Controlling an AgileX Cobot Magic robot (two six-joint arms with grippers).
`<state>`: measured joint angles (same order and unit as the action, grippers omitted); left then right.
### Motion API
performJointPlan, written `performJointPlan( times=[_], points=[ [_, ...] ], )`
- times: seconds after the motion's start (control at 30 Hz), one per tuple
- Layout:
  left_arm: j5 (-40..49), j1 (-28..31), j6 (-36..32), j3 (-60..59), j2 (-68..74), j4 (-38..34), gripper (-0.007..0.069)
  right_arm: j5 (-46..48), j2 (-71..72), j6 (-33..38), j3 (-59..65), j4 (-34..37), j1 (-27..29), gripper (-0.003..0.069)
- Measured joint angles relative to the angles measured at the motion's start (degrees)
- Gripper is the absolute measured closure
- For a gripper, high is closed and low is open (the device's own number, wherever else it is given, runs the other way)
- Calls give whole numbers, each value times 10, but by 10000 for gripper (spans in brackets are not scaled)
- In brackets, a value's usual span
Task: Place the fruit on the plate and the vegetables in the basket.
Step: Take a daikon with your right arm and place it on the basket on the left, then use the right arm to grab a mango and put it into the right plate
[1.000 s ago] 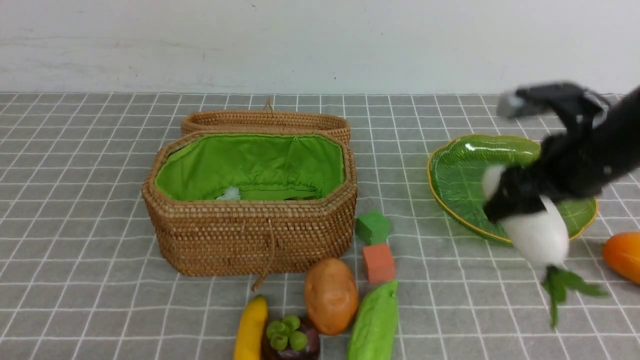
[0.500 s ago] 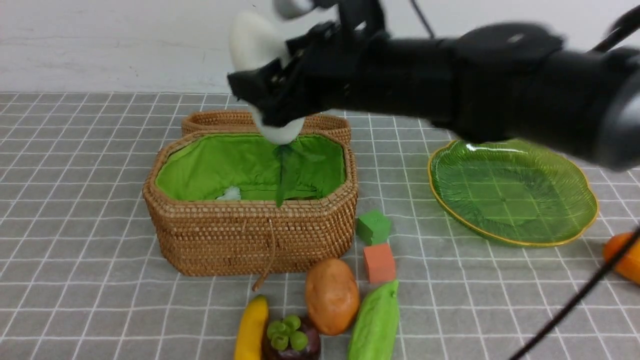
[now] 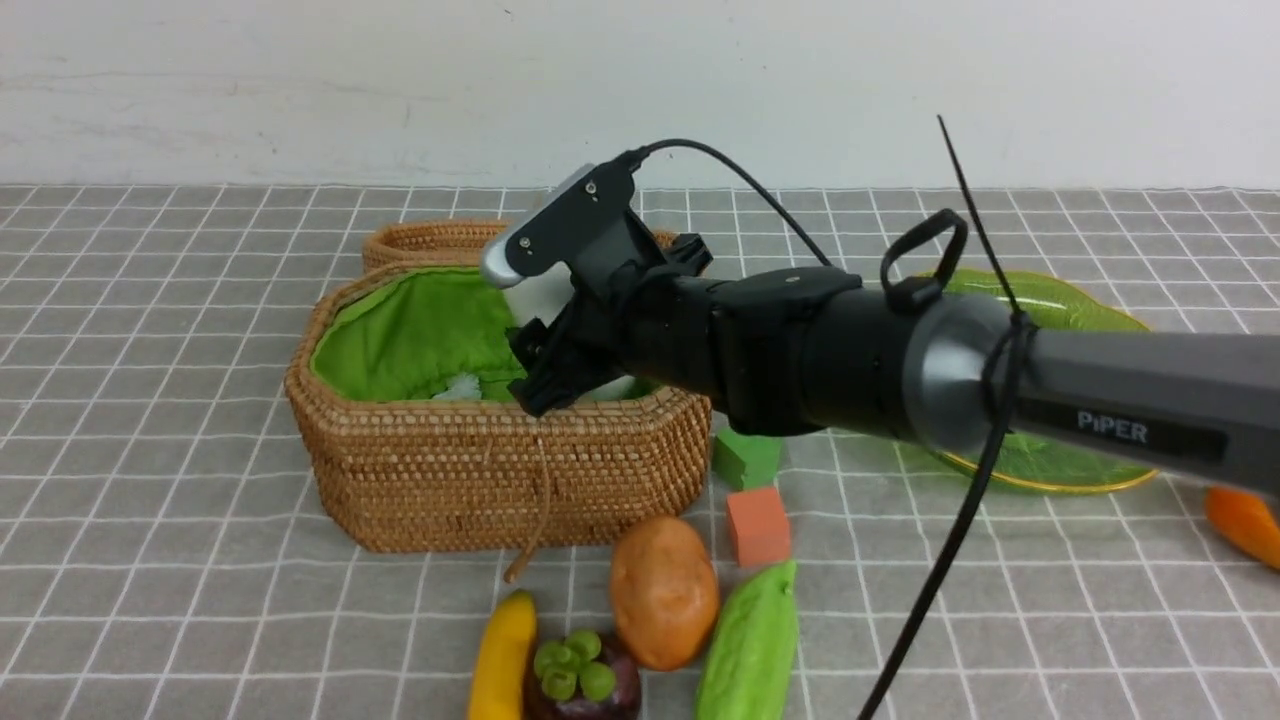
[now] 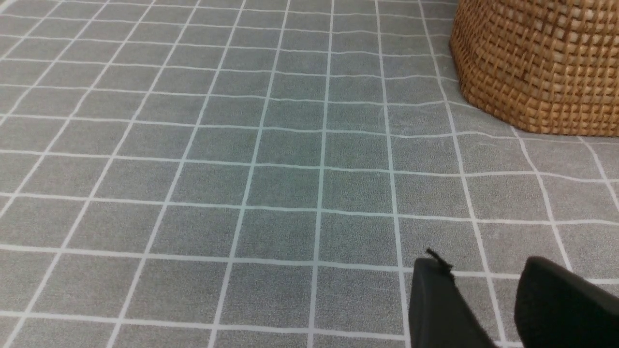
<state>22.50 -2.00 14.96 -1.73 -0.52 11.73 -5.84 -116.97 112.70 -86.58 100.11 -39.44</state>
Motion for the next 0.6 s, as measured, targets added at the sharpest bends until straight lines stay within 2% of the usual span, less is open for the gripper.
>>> performJointPlan(
  times=[0.13,0.3,0.4,0.47,0.5,0.53,0.57,0.6],
  points=[
    [0,0,0,0,0,0,385,52,8,-41,0,0,0,-19],
    [0,0,0,0,0,0,385,273,18,-135,-1,-12,0,27],
    [0,0,0,0,0,0,385,374,27,-176,-2,-77,1,52],
    [0,0,0,0,0,0,385,451,51,-256,-2,-217,5,68],
    [0,0,0,0,0,0,385,476,71,-324,-2,-310,11,69],
    [0,0,0,0,0,0,385,482,74,-334,-2,-343,13,69],
    [0,0,0,0,0,0,385,504,99,-431,-4,-485,27,69],
    [0,0,0,0,0,0,385,516,115,-498,-5,-575,39,67]
  ],
)
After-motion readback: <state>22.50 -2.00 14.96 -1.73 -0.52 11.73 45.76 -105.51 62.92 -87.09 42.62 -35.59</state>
